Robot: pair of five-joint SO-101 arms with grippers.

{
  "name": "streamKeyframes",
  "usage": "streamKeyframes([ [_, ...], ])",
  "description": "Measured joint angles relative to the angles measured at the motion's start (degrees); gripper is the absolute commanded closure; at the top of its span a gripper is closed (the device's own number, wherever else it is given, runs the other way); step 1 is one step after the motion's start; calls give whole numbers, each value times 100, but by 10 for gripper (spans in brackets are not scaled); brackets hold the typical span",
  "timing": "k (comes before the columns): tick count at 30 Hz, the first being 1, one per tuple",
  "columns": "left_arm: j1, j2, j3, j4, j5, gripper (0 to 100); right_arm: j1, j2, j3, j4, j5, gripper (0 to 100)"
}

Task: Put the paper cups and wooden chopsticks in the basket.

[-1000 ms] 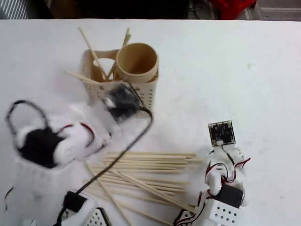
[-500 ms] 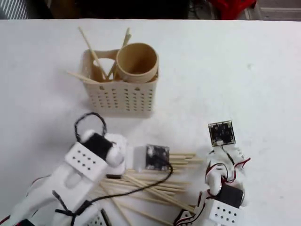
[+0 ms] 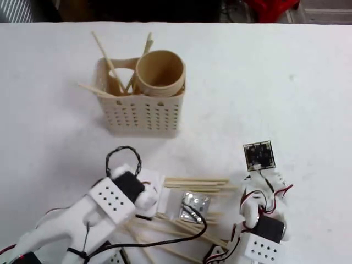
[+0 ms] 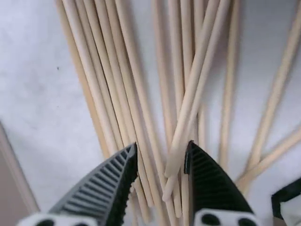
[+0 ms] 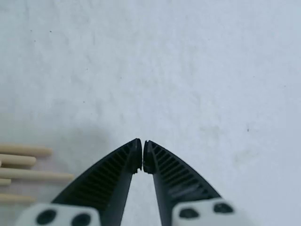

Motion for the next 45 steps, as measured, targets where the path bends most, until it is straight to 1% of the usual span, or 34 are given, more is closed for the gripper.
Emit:
streamKeyframes([
  [4, 0, 185, 9, -9, 0, 823, 0, 0, 0, 0, 0, 974],
  [9, 0, 1046, -35, -158, 123, 827, 0, 0, 0, 0, 0, 974],
  [13, 0, 1873, -484, -220, 149, 828, 0, 0, 0, 0, 0, 974],
  [17, 0, 2532, -1020, -220, 422, 828, 0, 0, 0, 0, 0, 974],
  [21, 0, 2875, -1354, -387, 527, 883, 0, 0, 0, 0, 0, 974],
  [24, -9, 2989, -1380, -501, 580, 927, 0, 0, 0, 0, 0, 974],
  [30, -264, 3007, -1380, -519, 580, 980, 0, 0, 0, 0, 0, 974],
  [39, -695, 3015, -1468, -536, 589, 979, 0, 0, 0, 0, 0, 974],
  [45, -1292, 3015, -1714, -360, 589, 979, 0, 0, 0, 0, 0, 974],
])
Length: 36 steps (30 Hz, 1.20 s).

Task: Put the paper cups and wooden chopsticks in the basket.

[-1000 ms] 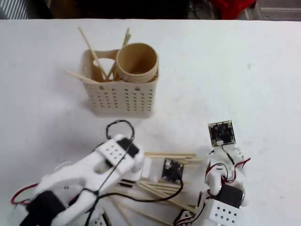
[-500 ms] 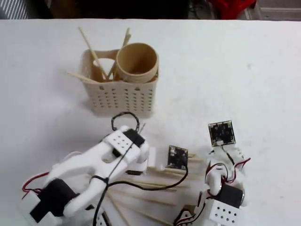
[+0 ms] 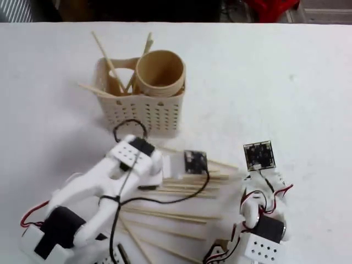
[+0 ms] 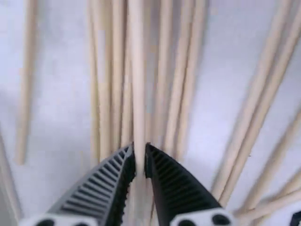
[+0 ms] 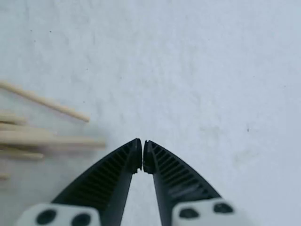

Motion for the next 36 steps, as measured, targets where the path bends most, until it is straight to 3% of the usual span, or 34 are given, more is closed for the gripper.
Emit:
streamKeyframes([
  [4, -281, 0, -334, 475, 0, 976, 0, 0, 0, 0, 0, 974],
  [10, -308, 0, -484, 782, 0, 887, 0, 0, 0, 0, 0, 974],
  [19, -299, -105, -862, 1002, 0, 891, 0, 0, 0, 0, 0, 974],
  [26, 316, -563, -1697, 1029, 132, 888, 0, 0, 0, 0, 0, 974],
  [30, 448, -105, -2163, 510, 369, 887, 0, 0, 0, 0, 0, 974],
  [36, 554, 1547, -3367, 404, 413, 887, 0, 0, 0, 0, 0, 974],
])
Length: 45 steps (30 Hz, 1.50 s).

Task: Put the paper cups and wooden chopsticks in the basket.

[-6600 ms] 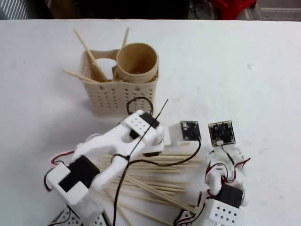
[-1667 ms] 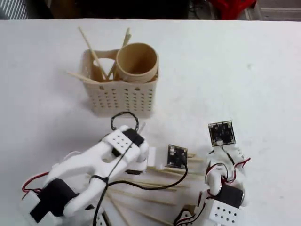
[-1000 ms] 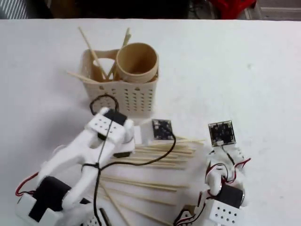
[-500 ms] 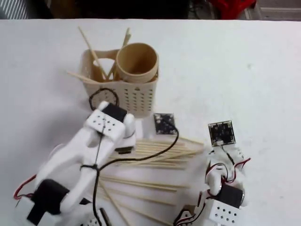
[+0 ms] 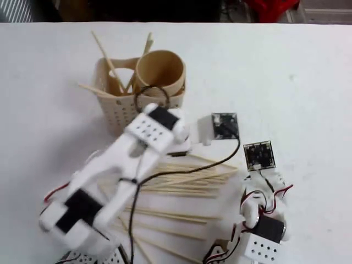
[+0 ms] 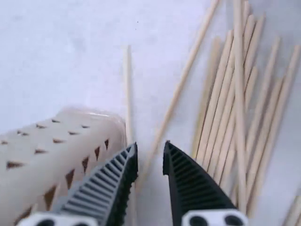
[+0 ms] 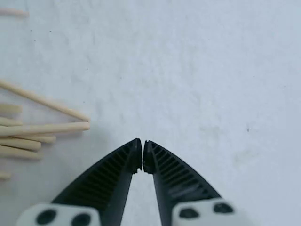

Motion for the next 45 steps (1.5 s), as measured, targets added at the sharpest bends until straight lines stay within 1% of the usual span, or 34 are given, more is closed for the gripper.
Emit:
streamKeyframes([
  [10, 167, 2242, -1908, 255, 0, 887, 0, 0, 0, 0, -18, 974],
  [20, 176, 3297, -3077, 563, 9, 889, 0, 0, 0, 0, -9, 974],
  [22, 176, 3464, -3253, 563, 211, 889, 0, 0, 0, 0, -9, 974],
  [29, 88, 4105, -4202, 571, 1310, 890, 0, 0, 0, 0, -9, 974],
  [32, 53, 4387, -4554, 615, 1503, 891, 0, 0, 0, 0, -9, 974],
  [38, 44, 4791, -5380, 1310, 1574, 893, 0, 0, 0, 0, -9, 974],
  [43, 44, 5099, -5943, 2075, 1679, 973, 0, 0, 0, 0, -9, 974],
  [45, 53, 5196, -6101, 2321, 1802, 978, 0, 0, 0, 0, -9, 974],
])
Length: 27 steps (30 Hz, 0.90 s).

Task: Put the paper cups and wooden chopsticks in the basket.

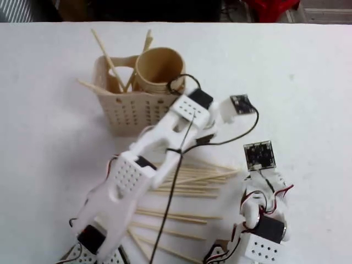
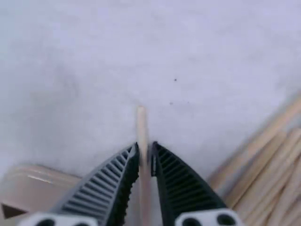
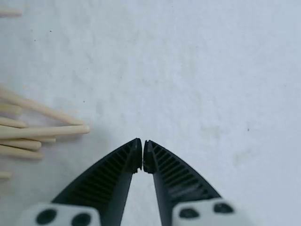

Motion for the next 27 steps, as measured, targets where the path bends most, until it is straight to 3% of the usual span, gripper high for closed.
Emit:
streamKeyframes([
  [9, 44, 141, -378, 703, 70, 977, 0, 0, 0, 0, 0, 974],
  [15, 440, 158, -607, 1108, 114, 977, 0, 0, 0, 0, 0, 974],
  [27, 475, -712, -774, 1160, 114, 977, 0, 0, 0, 0, 0, 974],
])
